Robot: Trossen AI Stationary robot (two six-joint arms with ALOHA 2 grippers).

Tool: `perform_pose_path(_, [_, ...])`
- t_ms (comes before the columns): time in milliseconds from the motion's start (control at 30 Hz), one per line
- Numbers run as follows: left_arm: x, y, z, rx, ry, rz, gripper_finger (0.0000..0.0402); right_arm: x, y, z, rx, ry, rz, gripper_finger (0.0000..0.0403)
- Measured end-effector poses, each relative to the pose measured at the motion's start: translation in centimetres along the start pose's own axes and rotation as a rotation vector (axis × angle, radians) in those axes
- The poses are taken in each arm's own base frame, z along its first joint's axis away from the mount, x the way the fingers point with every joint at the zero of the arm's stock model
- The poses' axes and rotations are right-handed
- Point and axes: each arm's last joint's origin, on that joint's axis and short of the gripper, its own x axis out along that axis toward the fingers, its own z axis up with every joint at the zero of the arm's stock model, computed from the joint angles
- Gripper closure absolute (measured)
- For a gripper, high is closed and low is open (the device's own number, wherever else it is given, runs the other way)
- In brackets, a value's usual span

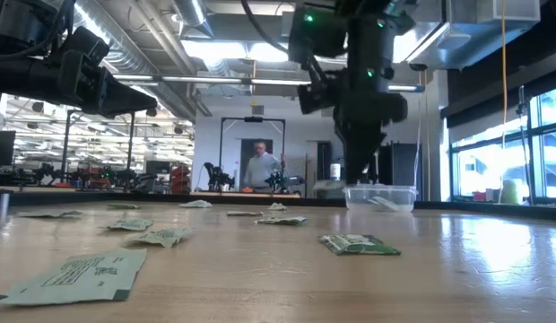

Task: Pick and place Stevia / Truvia into bins
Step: Put the green stevia packet into the transparent container

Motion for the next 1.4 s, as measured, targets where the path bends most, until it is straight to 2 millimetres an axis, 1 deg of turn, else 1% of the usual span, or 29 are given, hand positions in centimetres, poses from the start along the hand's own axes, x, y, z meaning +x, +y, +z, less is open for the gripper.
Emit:
perform_pose_path(67, [0.0, 0.0, 0.0, 0.0, 0.0, 0.0, 0.0334, -1.2, -1.4, 0.4, -0.001, 0.014, -0.027, 0.0387])
perform_pose_path(133, [0.0, 0.0, 0.0, 0.0, 0.0, 0.0, 0.0334, -2.3, -3.2, 0.4, 0.012, 0.033, -0.06, 0.0387])
perform_pose_path(233, [0.0, 0.0, 0.0, 0.0, 0.005, -0.001, 0.0334, -4.0, -6.8, -0.1, 0.072, 0.009, -0.079, 0.0387])
perform_pose_path(333, [0.0, 0.0, -0.1, 0.0, 0.007, -0.001, 0.0334, -5.4, -10.7, -1.4, 0.181, -0.027, -0.103, 0.0387])
perform_pose_path(467, [0.0, 0.0, -0.1, -0.001, 0.01, 0.0, 0.0334, -5.4, -15.4, -3.0, 0.33, -0.043, -0.141, 0.0387])
perform_pose_path(567, [0.0, 0.0, -0.2, -0.001, 0.024, -0.001, 0.0334, -4.3, -17.8, -4.1, 0.409, -0.038, -0.155, 0.0387])
perform_pose_path(633, [0.0, 0.0, -0.3, -0.001, 0.027, -0.001, 0.0334, -3.3, -19.0, -4.7, 0.447, -0.039, -0.157, 0.0387])
perform_pose_path(800, [0.0, 0.0, -0.3, -0.001, 0.03, -0.002, 0.0334, -1.4, -20.8, -6.5, 0.518, -0.041, -0.096, 0.0387])
perform_pose_path(967, [0.0, 0.0, -0.3, -0.001, 0.031, -0.002, 0.0334, 0.2, -21.8, -7.9, 0.564, -0.053, -0.111, 0.0386])
perform_pose_path(1100, [0.0, 0.0, -0.3, -0.001, 0.031, -0.002, 0.0334, 0.9, -22.2, -8.5, 0.587, -0.065, -0.12, 0.0386])
perform_pose_path(1200, [0.0, 0.0, -0.3, -0.001, 0.028, -0.002, 0.0334, 1.0, -22.3, -8.7, 0.59, -0.057, -0.119, 0.0382])
perform_pose_path(1300, [0.0, 0.0, -0.3, -0.006, 0.027, -0.002, 0.0334, 1.0, -22.3, -8.7, 0.588, -0.056, -0.118, 0.0358])
perform_pose_path(1400, [0.0, 0.0, -0.2, -0.009, 0.023, -0.002, 0.0332, 1.0, -22.3, -8.7, 0.581, -0.055, -0.119, 0.0319])
